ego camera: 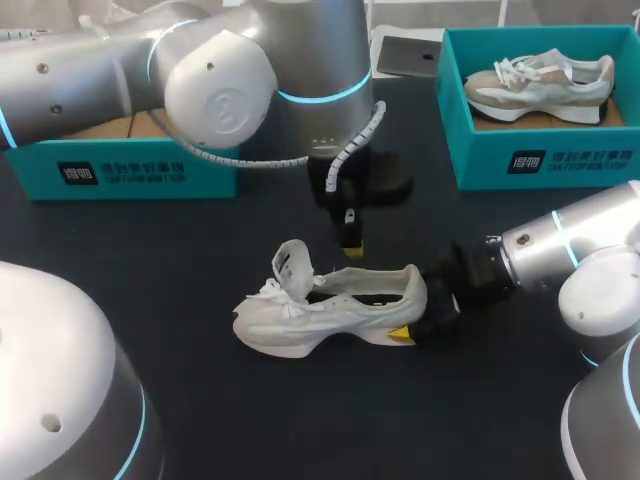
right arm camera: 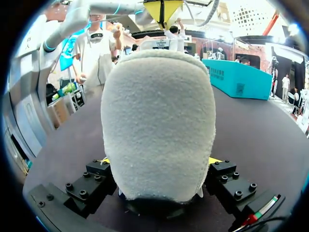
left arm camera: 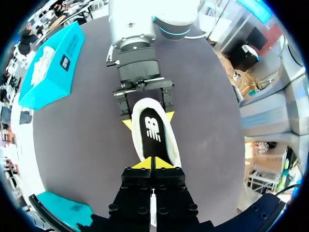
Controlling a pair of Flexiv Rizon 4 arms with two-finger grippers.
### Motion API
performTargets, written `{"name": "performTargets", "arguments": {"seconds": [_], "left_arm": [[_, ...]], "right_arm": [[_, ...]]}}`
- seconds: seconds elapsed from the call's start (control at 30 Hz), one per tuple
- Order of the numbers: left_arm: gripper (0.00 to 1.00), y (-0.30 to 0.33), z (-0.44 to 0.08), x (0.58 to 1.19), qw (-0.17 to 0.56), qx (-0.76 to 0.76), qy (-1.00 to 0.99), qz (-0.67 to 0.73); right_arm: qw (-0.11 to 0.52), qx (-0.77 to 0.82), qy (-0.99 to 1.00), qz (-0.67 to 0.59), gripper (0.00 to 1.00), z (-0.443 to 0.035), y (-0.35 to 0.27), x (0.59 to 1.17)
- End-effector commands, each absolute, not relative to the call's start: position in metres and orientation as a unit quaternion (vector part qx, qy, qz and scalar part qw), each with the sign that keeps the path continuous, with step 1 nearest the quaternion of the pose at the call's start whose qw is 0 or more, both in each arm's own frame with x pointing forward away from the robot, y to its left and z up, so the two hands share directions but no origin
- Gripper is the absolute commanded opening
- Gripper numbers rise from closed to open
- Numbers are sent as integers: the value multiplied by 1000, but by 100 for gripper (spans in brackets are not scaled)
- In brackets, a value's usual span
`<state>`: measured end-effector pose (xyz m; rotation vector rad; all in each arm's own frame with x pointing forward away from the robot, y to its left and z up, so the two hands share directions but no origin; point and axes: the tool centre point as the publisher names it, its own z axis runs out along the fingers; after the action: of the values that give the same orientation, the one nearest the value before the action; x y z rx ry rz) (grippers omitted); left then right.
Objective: Take the shoe out of the shoebox, open the shoe tongue, remove and reinsert the insole, then place the shoe into the shoebox
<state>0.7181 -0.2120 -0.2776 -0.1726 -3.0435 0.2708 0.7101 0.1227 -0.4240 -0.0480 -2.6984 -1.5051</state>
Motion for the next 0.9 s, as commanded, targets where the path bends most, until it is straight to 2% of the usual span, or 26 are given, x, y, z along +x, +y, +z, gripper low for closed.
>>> {"name": "performTargets", "arguments": {"seconds": [0.03, 0.17, 0.6, 0.9], "left_arm": [[0, -221, -303, 707, 18, 5, -993, 119], [0, -230, -317, 702, -1, 20, -989, 144], [0, -238, -363, 689, 55, -6, -987, 149], [0, -229, -377, 689, 62, -10, -989, 137]], "right_arm": [[25, -16, -874, -485, 0, -424, 123, 710], [25, -16, -874, -485, 0, -424, 123, 710], [25, -16, -874, -485, 0, -424, 123, 710], [25, -16, -874, -485, 0, -424, 123, 710]]}}
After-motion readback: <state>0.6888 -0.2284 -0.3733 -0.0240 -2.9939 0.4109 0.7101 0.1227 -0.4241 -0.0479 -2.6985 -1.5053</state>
